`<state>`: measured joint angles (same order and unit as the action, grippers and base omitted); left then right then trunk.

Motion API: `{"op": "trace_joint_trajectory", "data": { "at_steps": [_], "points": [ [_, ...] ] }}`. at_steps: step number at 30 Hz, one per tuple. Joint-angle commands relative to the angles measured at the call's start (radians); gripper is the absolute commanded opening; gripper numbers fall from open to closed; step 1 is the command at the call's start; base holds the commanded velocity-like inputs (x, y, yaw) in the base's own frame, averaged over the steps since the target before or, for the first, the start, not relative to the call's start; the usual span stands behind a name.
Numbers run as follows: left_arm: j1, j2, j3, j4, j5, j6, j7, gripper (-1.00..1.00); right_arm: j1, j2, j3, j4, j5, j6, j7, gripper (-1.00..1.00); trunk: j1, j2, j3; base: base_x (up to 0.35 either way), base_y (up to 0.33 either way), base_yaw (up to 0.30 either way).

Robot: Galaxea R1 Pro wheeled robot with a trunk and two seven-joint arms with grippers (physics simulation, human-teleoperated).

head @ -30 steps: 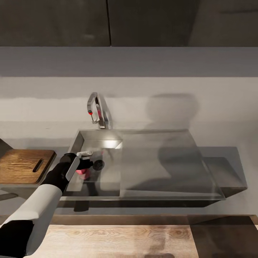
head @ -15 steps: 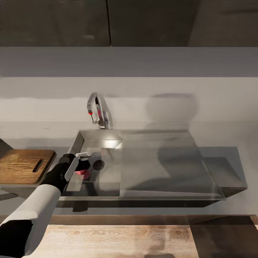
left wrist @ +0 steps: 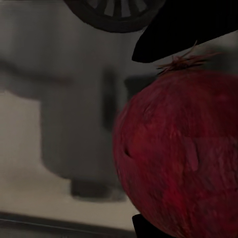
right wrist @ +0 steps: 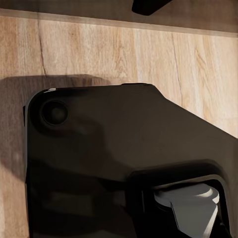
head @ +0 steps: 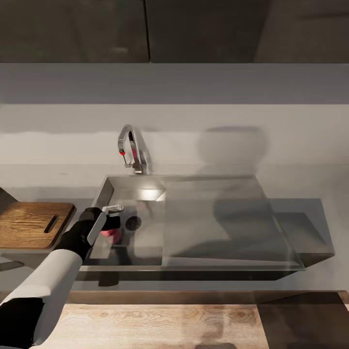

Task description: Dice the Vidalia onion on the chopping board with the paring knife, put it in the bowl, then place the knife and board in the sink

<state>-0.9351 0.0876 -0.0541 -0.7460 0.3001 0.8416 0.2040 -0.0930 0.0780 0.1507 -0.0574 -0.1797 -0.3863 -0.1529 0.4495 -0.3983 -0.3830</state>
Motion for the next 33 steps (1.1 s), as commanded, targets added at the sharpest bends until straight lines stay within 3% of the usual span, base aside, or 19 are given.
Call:
{"op": "trace_joint_trajectory", "data": {
  "at_steps": [1, 14, 28, 33],
  "points": [
    [-0.001, 0.001, -0.005, -0.004, 0.010, 0.003, 0.007, -1.00, -0.001, 0.000, 0.009, 0.001, -0.009, -0.003, -0.004, 1.00, 0.001, -0.002, -0.002, 0.000, 0.000, 0.000],
    [-0.001, -0.004, -0.004, -0.164, 0.014, 0.019, 0.008, -1.00, -0.001, 0.000, 0.007, 0.001, -0.009, -0.005, -0.005, 1.00, 0.001, -0.002, -0.002, 0.000, 0.000, 0.000],
    [-0.001, -0.008, -0.006, -0.273, 0.016, 0.025, 0.009, -1.00, -0.001, 0.000, 0.005, -0.003, -0.010, -0.008, -0.004, 1.00, 0.001, -0.002, -0.002, 0.000, 0.000, 0.000],
    [-0.001, -0.015, -0.006, -0.352, 0.016, 0.098, 0.009, -1.00, -0.001, 0.002, 0.005, -0.001, -0.012, -0.007, -0.004, 1.00, 0.001, -0.002, -0.002, 0.000, 0.000, 0.000]
  ]
}}
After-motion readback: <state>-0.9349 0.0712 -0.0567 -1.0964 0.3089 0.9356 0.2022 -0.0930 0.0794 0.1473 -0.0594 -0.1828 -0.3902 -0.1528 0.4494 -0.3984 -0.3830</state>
